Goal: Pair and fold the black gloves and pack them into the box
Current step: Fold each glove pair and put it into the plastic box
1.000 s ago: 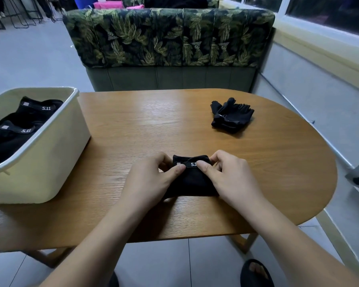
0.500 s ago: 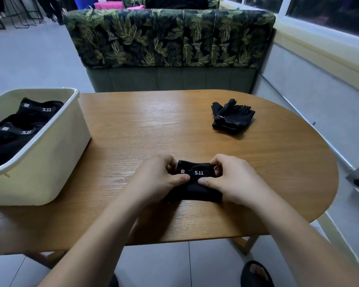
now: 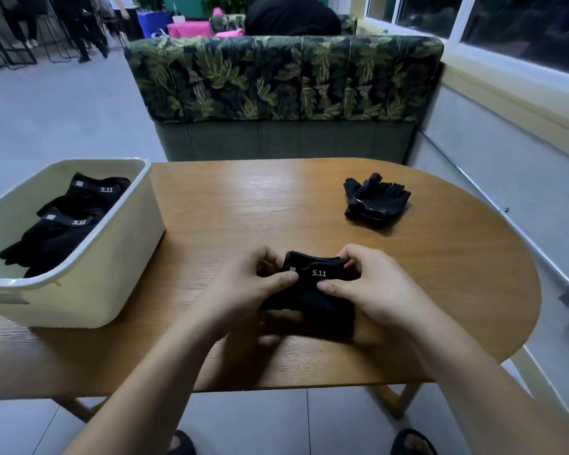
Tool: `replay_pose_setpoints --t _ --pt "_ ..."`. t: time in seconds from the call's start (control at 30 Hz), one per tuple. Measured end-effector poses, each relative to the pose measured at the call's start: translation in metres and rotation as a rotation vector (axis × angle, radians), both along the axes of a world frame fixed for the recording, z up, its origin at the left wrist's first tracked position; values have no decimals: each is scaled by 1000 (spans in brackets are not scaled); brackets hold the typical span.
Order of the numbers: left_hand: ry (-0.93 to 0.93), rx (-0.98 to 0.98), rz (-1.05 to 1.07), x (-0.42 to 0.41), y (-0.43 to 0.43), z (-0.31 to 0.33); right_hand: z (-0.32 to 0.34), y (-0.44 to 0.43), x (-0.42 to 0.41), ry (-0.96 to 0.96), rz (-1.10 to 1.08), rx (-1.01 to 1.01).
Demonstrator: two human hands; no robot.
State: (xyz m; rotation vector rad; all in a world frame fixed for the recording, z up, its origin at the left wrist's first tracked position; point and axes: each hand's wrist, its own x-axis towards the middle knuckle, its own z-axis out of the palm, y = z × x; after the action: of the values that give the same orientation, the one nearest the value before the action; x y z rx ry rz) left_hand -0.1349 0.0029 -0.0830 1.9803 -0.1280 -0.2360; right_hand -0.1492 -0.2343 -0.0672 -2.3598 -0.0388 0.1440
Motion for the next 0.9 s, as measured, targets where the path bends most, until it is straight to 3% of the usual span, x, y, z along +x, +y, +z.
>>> replay_pose_setpoints --t 0.2,0.57,0.73,0.9 --pt "-39 -55 69 -6 36 49 39 39 5 -82 21 94" --pt "-277 139 275 -10 186 153 132 188 49 -271 286 201" --pt "-201 154 324 -18 254 167 141 262 56 -302 403 163" --pt "-143 277 237 -23 303 158 129 312 55 -315 492 73"
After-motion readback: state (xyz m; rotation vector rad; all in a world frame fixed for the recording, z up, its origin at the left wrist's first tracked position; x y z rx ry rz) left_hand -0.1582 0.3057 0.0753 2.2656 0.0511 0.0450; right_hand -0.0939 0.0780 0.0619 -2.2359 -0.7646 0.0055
